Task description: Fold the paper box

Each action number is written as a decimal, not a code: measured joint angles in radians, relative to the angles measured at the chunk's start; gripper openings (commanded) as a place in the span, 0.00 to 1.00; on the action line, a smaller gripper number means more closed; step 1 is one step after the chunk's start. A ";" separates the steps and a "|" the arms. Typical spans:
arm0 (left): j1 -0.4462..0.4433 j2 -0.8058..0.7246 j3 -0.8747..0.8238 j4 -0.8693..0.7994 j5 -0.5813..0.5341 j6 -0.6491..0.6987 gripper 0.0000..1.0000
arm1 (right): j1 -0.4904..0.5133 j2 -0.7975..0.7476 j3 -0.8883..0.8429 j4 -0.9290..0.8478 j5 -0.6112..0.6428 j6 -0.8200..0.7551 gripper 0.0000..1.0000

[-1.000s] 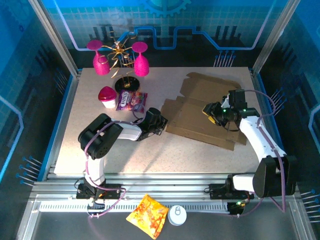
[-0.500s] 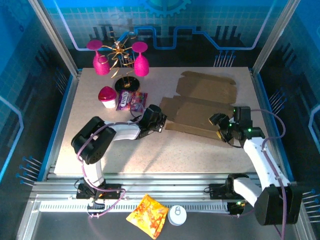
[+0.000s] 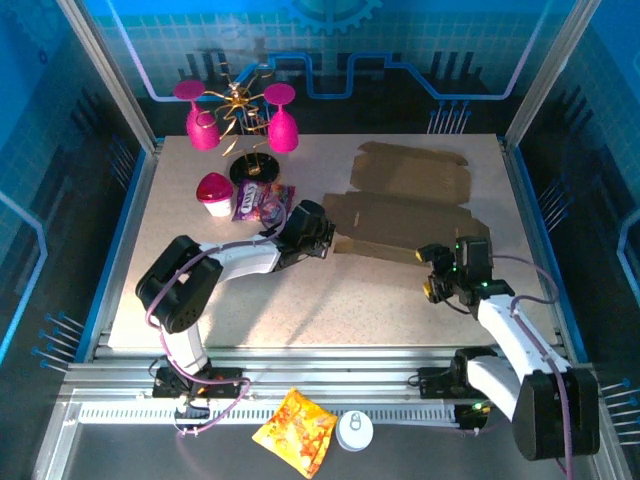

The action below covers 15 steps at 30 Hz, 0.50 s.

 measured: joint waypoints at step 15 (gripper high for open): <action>0.004 -0.027 0.000 -0.004 0.016 0.008 0.26 | 0.027 0.090 0.018 0.266 0.059 0.106 0.00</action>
